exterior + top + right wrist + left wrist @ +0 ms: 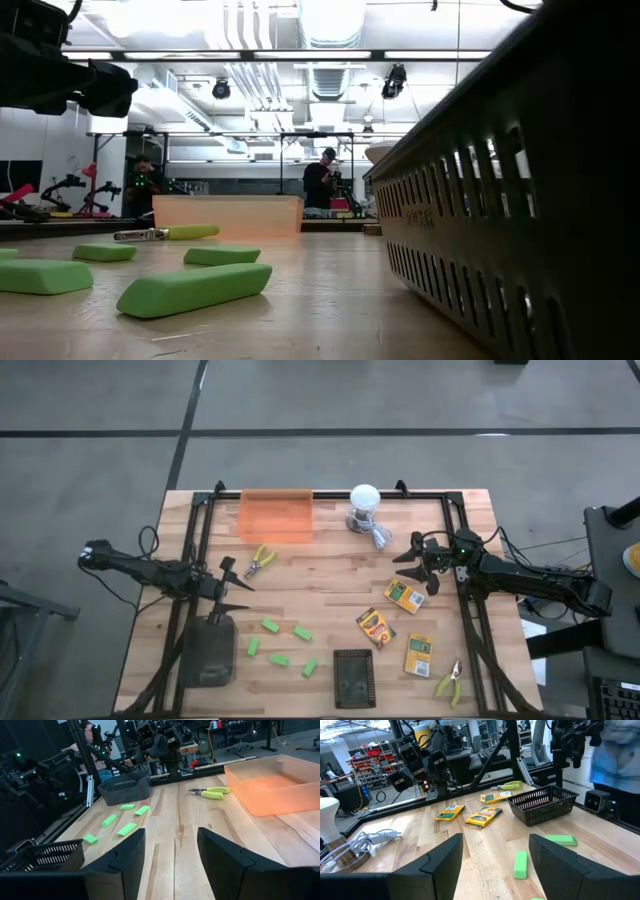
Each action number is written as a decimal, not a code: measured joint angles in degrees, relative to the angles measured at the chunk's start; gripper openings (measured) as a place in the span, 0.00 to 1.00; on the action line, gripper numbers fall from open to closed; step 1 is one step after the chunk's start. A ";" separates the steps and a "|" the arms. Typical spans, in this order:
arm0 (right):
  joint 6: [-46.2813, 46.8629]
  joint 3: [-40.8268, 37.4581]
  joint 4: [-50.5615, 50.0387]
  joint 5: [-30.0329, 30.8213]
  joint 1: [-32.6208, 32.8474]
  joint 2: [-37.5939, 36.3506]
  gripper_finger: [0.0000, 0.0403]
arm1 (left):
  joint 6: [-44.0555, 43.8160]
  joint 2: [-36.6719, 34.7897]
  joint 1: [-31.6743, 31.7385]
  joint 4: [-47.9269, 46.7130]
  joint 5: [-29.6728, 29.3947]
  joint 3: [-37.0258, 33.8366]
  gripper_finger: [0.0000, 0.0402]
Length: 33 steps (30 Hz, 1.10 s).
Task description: Pick & Place School Supplies
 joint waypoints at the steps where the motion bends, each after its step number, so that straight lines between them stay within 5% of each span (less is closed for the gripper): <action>1: 0.00 0.00 0.00 0.00 -0.02 0.01 0.44 | 0.00 0.00 0.01 0.00 0.00 0.00 0.58; 33: -0.01 0.00 0.00 0.00 0.00 0.01 0.44 | -0.10 0.00 0.02 -0.95 0.05 0.00 0.58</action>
